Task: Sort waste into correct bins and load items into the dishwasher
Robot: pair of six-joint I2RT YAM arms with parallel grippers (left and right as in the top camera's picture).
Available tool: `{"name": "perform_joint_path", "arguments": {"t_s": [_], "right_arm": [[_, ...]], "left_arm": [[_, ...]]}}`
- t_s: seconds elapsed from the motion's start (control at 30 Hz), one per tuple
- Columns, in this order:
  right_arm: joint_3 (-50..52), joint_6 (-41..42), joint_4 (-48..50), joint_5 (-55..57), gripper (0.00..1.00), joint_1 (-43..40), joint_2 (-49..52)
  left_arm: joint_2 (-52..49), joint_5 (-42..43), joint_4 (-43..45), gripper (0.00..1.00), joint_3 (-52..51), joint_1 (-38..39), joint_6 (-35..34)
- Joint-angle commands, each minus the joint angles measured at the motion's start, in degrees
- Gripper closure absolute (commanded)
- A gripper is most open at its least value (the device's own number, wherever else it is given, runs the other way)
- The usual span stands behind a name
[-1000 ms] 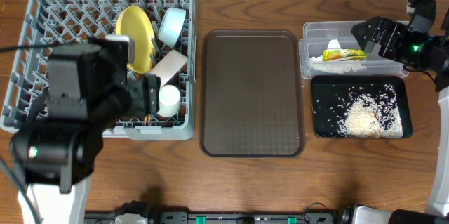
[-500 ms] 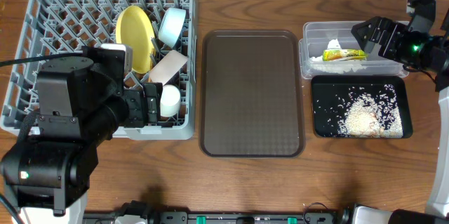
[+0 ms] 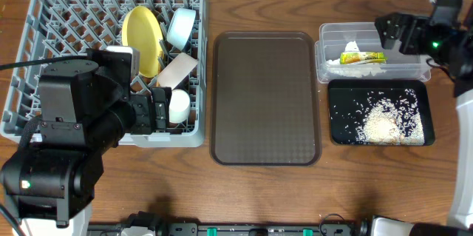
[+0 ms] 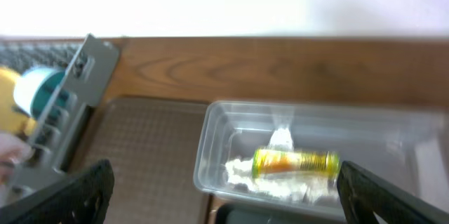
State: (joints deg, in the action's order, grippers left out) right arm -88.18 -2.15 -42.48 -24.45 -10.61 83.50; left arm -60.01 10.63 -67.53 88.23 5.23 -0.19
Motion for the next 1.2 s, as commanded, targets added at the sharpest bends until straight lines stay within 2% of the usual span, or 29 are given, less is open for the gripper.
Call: {"name": "perform_joint_path", "arguments": {"t_s": [0.0, 0.07, 0.1, 0.23, 0.6, 0.83, 1.03, 1.17], "right_arm": [[7.1, -11.1, 6.7, 5.1, 0.01, 7.0, -5.0], [12.3, -11.9, 12.2, 9.0, 0.01, 10.8, -8.0], [19.6, -12.1, 19.0, 13.4, 0.01, 14.9, -12.3], [33.4, -12.3, 28.7, 17.5, 0.01, 20.0, -21.0], [70.6, -11.1, 45.6, 17.5, 0.01, 21.1, -50.8], [83.3, -8.2, 48.9, 17.6, 0.01, 21.1, -65.6], [88.0, -8.2, 48.5, 17.6, 0.01, 21.1, -73.0], [87.9, -8.0, 44.7, 17.6, 0.01, 21.1, -76.0]], "left_arm": [[0.1, 0.7, -0.2, 0.1, 0.5, -0.2, -0.1], [0.1, 0.7, -0.2, 0.1, 0.5, -0.2, -0.1], [0.1, 0.7, -0.2, 0.1, 0.5, -0.2, -0.1], [0.1, 0.7, -0.2, 0.1, 0.5, -0.2, -0.1], [0.1, 0.7, -0.2, 0.1, 0.5, -0.2, -0.1], [0.1, 0.7, -0.2, 0.1, 0.5, -0.2, -0.1], [0.1, 0.7, -0.2, 0.1, 0.5, -0.2, -0.1], [0.1, 0.7, -0.2, 0.1, 0.5, -0.2, -0.1]]}}
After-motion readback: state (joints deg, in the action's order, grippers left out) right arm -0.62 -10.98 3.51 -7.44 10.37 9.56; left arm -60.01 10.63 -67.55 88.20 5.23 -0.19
